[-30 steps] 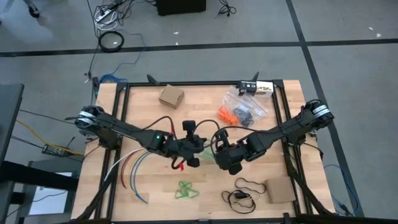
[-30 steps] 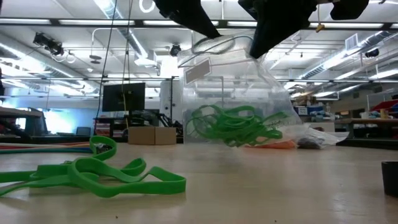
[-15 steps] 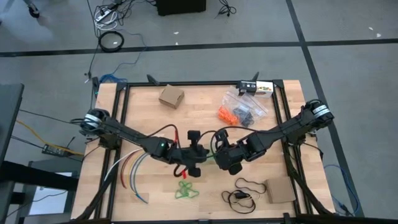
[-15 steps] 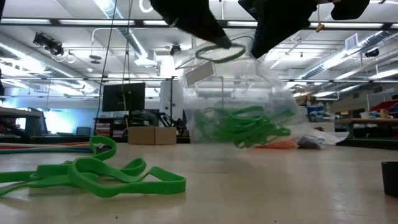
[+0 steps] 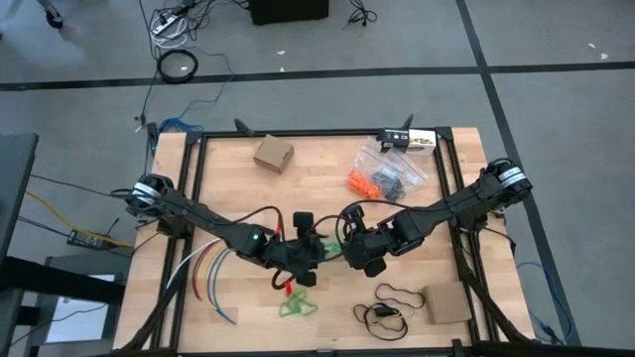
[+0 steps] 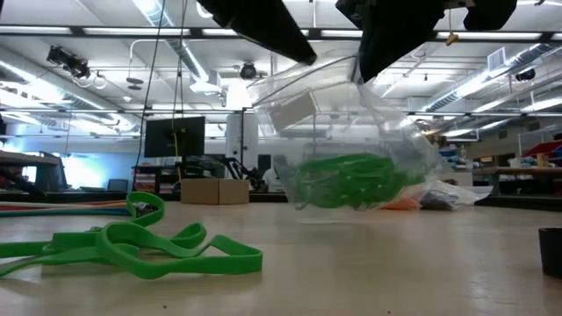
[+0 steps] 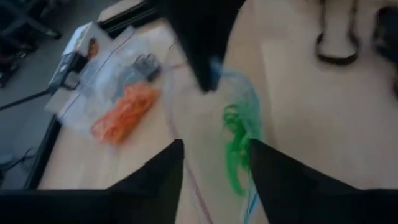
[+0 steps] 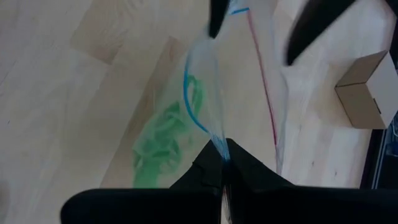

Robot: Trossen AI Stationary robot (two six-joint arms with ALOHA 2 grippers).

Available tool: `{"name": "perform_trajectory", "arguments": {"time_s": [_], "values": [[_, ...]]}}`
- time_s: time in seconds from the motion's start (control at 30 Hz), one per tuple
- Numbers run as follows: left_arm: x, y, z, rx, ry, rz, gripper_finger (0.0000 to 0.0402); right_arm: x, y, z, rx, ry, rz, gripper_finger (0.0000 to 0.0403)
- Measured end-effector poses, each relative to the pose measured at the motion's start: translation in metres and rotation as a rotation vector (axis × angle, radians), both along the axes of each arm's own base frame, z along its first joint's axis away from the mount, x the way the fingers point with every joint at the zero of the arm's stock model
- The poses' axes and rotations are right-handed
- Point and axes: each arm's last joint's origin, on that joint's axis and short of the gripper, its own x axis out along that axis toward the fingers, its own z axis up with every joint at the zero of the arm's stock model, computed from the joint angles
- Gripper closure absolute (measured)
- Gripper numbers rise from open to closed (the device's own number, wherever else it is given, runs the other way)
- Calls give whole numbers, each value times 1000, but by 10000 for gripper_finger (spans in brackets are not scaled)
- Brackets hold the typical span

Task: Sort rubber bands
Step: Put the green rubber band into the transparent zip bag

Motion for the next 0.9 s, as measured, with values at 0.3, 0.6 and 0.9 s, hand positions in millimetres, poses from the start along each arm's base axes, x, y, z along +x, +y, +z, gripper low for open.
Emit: {"name": "perform_trajectory", "arguments": {"time_s": [0.3, 0.6, 0.9], "values": [[-34, -8, 49, -32, -10, 53, 168, -1, 0, -1, -2, 12, -6, 403], [-58, -49, 15, -350, 167, -110, 181, -1, -1, -1, -1, 10, -9, 403], [-75, -43, -70, -624, 216, -24, 199, 1, 0, 0, 5, -8, -9, 403]]}}
